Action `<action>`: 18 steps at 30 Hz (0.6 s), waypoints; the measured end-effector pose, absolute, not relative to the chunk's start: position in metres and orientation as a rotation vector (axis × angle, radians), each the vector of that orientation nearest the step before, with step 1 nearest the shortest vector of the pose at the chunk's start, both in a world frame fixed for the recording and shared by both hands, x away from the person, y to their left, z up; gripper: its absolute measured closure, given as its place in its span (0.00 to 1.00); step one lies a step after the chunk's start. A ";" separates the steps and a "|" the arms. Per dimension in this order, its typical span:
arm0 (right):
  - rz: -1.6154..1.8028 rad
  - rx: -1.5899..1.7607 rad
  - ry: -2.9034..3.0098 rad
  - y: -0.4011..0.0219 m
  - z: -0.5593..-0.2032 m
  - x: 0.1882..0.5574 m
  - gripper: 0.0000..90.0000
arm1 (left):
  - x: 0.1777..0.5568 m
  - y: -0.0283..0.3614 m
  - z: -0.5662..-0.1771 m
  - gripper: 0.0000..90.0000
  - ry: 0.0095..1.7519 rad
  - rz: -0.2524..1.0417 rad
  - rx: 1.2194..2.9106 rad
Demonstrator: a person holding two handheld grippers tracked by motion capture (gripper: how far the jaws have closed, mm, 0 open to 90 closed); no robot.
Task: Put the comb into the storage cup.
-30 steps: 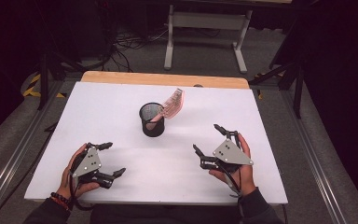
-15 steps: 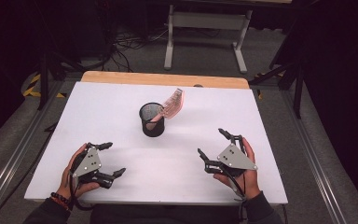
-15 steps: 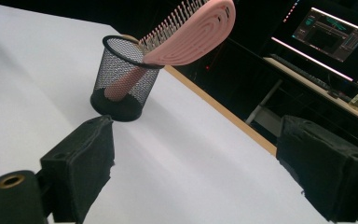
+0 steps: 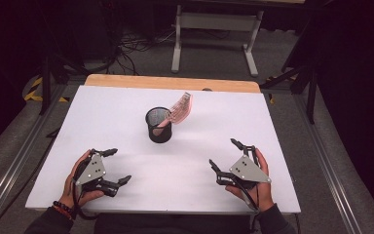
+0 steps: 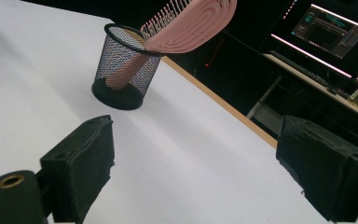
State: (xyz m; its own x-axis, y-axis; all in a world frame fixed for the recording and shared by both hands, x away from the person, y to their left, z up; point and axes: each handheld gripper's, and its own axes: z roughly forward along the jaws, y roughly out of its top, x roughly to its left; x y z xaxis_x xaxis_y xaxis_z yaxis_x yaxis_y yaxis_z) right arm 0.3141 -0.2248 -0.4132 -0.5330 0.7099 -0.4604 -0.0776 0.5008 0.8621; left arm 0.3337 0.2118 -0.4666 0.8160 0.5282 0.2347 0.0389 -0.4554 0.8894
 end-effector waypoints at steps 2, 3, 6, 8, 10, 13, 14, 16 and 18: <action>1.133 0.529 1.866 -0.226 -0.415 0.314 0.14 | 0.334 0.212 -0.466 0.06 0.421 0.608 1.978; 1.133 0.530 1.869 -0.226 -0.416 0.313 0.13 | 0.334 0.212 -0.466 0.06 0.422 0.608 1.978; 1.124 0.529 1.879 -0.227 -0.419 0.313 0.13 | 0.334 0.212 -0.466 0.06 0.421 0.608 1.978; 1.123 0.538 1.885 -0.229 -0.422 0.314 0.13 | 0.334 0.212 -0.466 0.06 0.425 0.605 1.976; 1.129 0.541 1.889 -0.230 -0.424 0.314 0.13 | 0.334 0.212 -0.466 0.06 0.425 0.605 1.976; 1.113 0.545 1.896 -0.232 -0.428 0.315 0.13 | 0.335 0.212 -0.466 0.06 0.426 0.607 1.970; 1.111 0.544 1.898 -0.232 -0.429 0.315 0.13 | 0.335 0.212 -0.466 0.06 0.428 0.606 1.969; 1.098 0.554 1.906 -0.234 -0.432 0.315 0.12 | 0.335 0.212 -0.466 0.06 0.426 0.603 1.968; 1.092 0.568 1.917 -0.236 -0.436 0.315 0.12 | 0.335 0.212 -0.466 0.06 0.428 0.606 1.970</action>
